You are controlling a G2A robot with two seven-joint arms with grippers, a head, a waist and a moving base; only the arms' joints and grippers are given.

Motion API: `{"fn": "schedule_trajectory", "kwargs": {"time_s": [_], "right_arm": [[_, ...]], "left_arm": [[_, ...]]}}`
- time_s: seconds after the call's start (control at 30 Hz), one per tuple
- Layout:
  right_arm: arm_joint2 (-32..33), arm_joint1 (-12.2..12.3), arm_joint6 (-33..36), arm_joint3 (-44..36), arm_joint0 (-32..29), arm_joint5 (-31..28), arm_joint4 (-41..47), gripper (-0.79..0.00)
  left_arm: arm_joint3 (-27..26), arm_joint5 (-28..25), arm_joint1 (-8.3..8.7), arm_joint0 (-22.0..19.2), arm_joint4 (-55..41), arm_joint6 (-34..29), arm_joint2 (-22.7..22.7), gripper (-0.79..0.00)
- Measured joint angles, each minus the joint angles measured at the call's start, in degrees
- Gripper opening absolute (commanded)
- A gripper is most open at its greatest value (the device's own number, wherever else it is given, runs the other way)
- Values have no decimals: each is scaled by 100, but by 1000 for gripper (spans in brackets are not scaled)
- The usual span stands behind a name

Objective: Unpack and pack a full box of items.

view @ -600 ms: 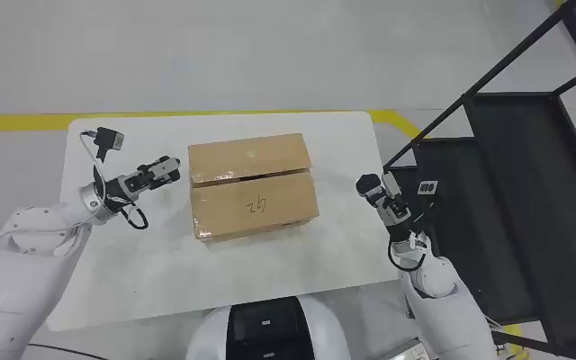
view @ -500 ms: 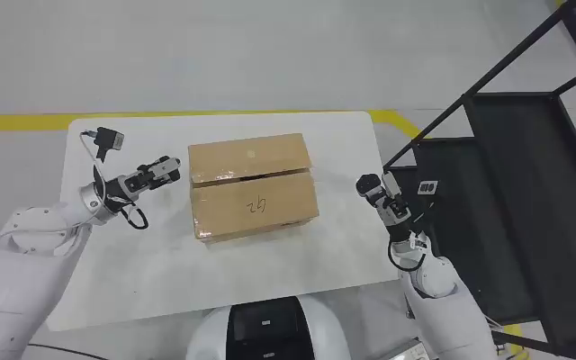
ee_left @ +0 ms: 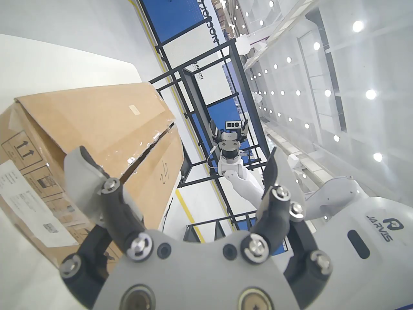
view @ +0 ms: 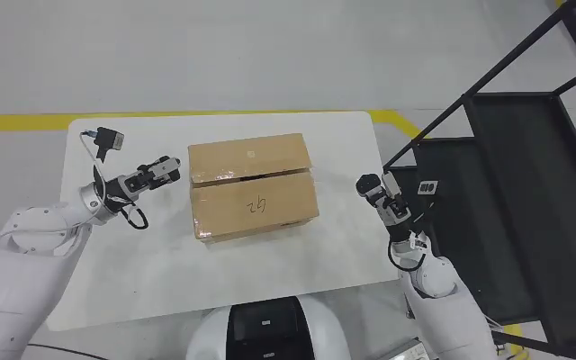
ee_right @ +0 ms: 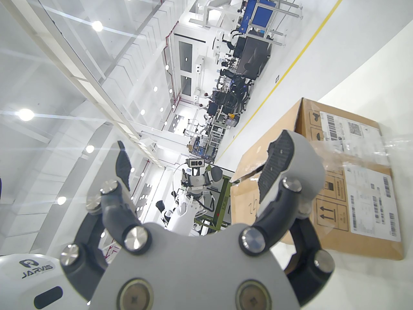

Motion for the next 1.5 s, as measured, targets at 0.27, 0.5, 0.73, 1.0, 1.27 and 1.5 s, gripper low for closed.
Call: {"fn": "schedule_trajectory", "kwargs": {"time_s": [0.27, 0.5, 0.73, 1.0, 1.27, 1.5], "right_arm": [[0, 0, 0, 0, 0, 0, 0, 0], [-129, 18, 304, -119, 207, 515, -504, 0], [-377, 37, 731, 70, 706, 934, -1352, 0], [-636, 64, 1436, 792, 1601, 1253, -1848, 0], [-921, 36, 1393, 1310, 2184, 1341, -2160, 0], [-1113, 37, 1590, 1420, 2219, 1357, -2209, 0]], "left_arm": [[0, 0, 0, 0, 0, 0, 0, 0], [-344, 71, 39, 103, 996, 420, -212, 0], [-455, -59, 64, 242, 1881, 310, -325, 0], [-337, -297, 34, 262, 1630, 99, -316, 0], [-340, -336, 28, 267, 1577, 63, -307, 0], [-340, -336, 29, 267, 1577, 63, -307, 0]]}}
